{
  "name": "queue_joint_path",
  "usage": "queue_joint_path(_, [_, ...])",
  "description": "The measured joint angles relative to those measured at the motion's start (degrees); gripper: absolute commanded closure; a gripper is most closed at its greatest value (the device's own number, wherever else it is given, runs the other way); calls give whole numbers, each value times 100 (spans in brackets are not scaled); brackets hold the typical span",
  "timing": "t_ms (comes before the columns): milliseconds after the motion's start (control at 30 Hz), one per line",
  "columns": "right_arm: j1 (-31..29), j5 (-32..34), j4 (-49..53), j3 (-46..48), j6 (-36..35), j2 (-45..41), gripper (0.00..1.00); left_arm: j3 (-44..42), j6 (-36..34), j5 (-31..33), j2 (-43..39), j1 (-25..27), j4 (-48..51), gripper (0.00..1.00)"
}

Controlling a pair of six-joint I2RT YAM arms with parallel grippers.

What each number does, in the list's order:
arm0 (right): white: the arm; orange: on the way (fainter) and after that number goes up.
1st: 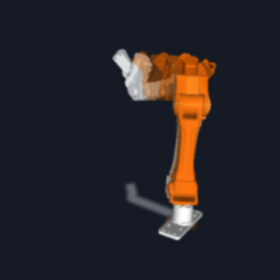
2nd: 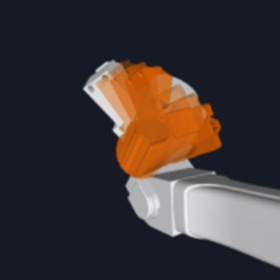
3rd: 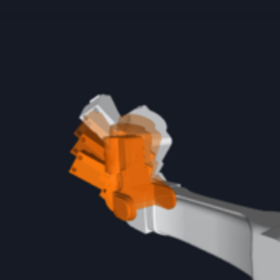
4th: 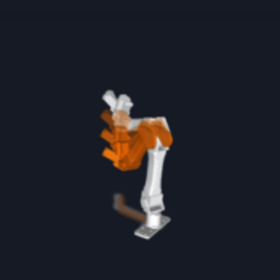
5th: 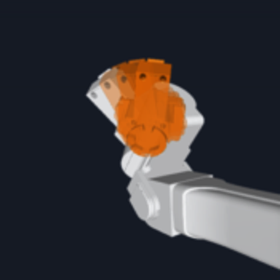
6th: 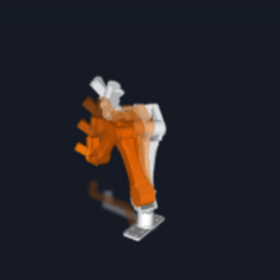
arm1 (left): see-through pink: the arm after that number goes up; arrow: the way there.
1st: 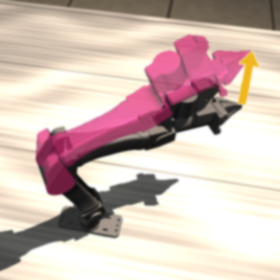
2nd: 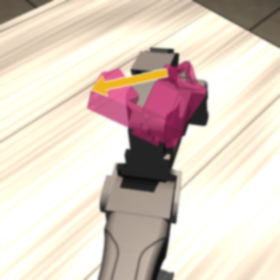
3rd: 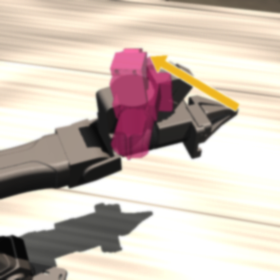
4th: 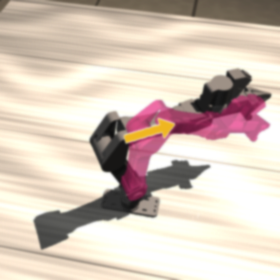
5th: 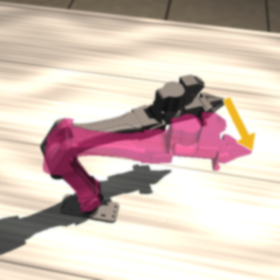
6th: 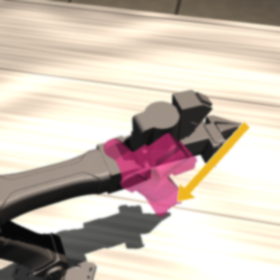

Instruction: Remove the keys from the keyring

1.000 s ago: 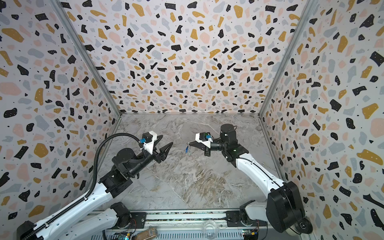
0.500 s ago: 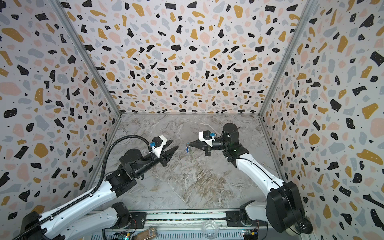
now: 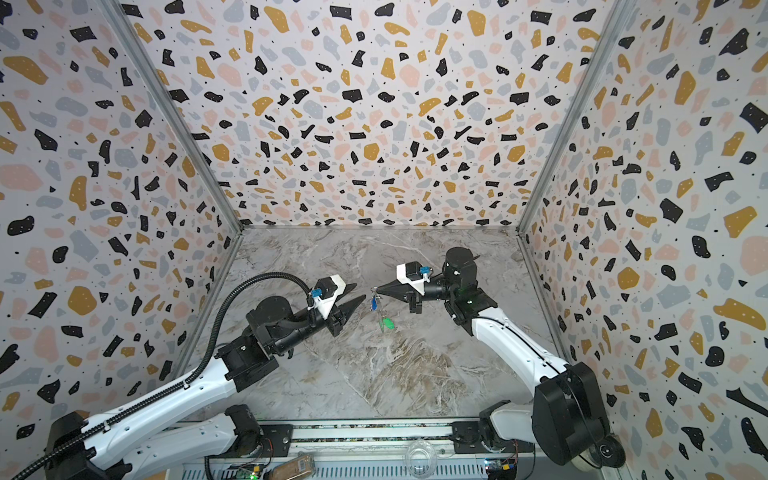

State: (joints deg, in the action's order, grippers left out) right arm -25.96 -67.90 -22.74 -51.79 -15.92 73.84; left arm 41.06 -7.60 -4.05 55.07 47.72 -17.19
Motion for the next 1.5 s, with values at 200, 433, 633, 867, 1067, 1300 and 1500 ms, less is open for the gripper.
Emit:
queue_joint_path(200, [-48,-7,0,4,-11,0,100,0,-28,7,2,59,0,66])
queue_joint_path(433, [-70,-13,0,4,-20,0,100,42,-122,0,74,136,17,72])
queue_joint_path(633, [-85,-74,7,4,-22,0,100,133,-234,0,175,157,63,74])
queue_joint_path(867, [-107,-94,87,4,-72,-2,100,212,-317,-9,238,164,79,76])
queue_joint_path(1067, [-118,-98,157,4,-111,-11,100,212,-372,-44,282,181,90,79])
queue_joint_path(1300, [-146,-114,223,4,-155,-22,100,227,-409,-164,315,192,136,88])
queue_joint_path(1500, [-142,-101,352,-9,-267,-42,99,323,-542,-330,361,197,264,100])
